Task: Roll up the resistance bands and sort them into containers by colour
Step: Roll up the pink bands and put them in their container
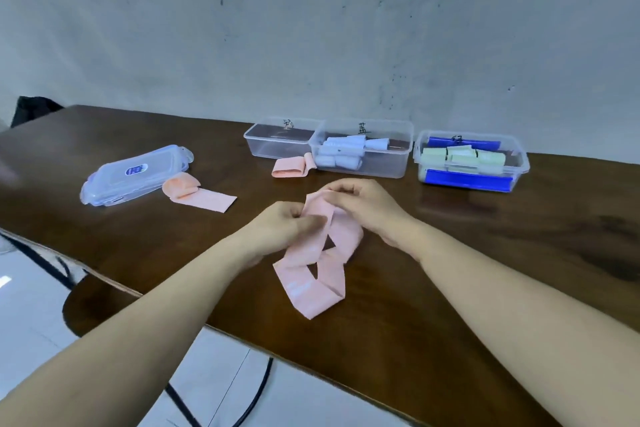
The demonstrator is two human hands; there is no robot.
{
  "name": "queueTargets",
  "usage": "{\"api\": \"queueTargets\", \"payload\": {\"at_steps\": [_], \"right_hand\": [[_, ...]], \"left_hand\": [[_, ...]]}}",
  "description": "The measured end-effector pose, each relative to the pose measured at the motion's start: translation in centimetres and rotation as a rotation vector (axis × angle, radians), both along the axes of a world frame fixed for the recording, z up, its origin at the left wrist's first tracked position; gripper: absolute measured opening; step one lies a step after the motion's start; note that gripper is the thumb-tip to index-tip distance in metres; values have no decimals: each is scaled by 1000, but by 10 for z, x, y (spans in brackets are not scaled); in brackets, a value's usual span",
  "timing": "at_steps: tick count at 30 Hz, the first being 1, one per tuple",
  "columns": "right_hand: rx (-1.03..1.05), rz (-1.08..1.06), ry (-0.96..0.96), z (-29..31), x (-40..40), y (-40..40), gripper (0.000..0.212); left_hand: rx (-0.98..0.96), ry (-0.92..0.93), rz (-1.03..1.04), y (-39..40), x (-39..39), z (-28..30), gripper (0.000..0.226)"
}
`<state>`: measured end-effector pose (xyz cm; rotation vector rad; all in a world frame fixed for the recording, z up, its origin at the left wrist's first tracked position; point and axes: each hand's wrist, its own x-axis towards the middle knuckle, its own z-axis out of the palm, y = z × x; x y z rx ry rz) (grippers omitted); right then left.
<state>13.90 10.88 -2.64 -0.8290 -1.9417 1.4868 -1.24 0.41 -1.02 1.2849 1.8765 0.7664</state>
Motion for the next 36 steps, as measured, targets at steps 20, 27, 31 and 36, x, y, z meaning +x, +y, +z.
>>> {"api": "queueTargets", "payload": {"at_steps": [20, 27, 31, 36], "right_hand": [[-108, -405, 443, 79, 10, -89, 13], [-217, -282, 301, 93, 18, -119, 42], [-310, -238, 173, 68, 28, -124, 25], [-460, -314, 91, 48, 31, -110, 31]], "left_hand": [[473, -250, -217, -43, 14, 65, 17], [423, -743, -165, -40, 32, 90, 9], [334, -886, -39, -24, 32, 71, 7], [203, -853, 113, 9, 25, 34, 18]]}}
